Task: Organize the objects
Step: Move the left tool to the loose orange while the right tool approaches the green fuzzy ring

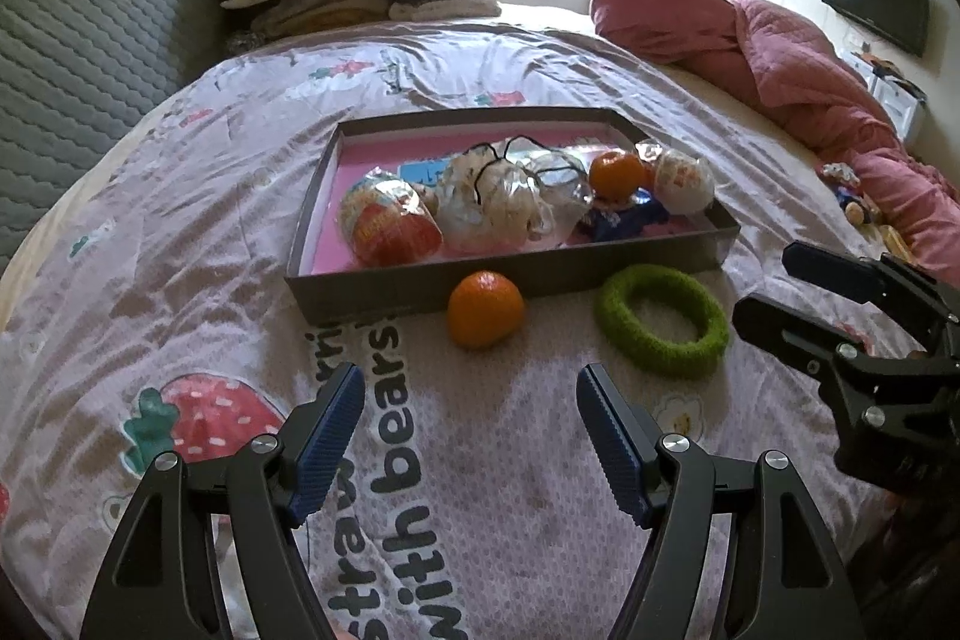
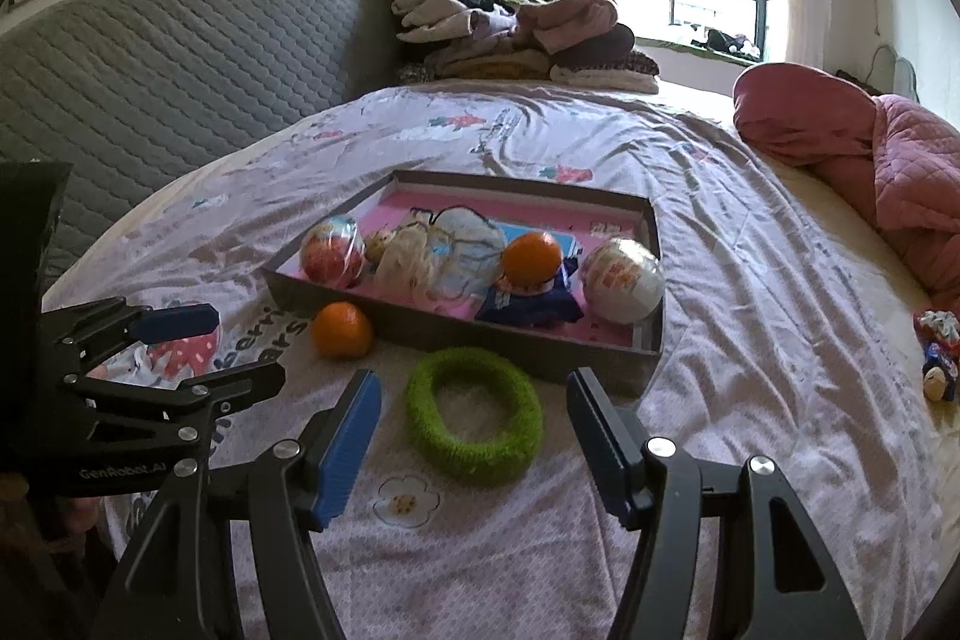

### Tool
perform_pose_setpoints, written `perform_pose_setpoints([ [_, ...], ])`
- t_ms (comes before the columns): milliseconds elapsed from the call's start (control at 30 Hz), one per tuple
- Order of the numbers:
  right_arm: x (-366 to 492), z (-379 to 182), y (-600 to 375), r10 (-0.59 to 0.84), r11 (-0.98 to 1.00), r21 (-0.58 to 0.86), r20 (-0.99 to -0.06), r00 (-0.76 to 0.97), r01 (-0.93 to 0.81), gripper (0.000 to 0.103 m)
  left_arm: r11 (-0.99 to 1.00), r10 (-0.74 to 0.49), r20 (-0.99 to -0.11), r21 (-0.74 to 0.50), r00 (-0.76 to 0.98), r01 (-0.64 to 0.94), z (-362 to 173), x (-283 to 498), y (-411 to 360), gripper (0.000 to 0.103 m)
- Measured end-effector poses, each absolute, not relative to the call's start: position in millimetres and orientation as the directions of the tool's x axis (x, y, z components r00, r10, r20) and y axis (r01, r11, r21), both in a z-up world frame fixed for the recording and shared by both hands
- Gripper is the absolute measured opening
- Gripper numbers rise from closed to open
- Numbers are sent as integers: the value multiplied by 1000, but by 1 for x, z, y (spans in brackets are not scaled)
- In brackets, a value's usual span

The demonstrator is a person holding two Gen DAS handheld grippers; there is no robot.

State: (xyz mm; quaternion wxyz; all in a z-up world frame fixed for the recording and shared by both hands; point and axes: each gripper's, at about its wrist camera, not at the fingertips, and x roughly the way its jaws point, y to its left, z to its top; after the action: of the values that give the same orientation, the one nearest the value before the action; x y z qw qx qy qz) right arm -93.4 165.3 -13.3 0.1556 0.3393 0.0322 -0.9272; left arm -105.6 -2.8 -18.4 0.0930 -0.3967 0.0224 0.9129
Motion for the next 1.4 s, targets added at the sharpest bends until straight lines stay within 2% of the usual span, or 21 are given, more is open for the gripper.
perform_pose_setpoints([
  [900,-80,-47,155,-232,-951,25,-713,-662,307,64,-983,137,-769,-31,-624,-179,-47,-95,-2,75],
  [1400,-90,-59,159,-208,-961,29,-735,-646,277,64,-977,176,-767,-58,-618,-207,-54,-99,2,75],
])
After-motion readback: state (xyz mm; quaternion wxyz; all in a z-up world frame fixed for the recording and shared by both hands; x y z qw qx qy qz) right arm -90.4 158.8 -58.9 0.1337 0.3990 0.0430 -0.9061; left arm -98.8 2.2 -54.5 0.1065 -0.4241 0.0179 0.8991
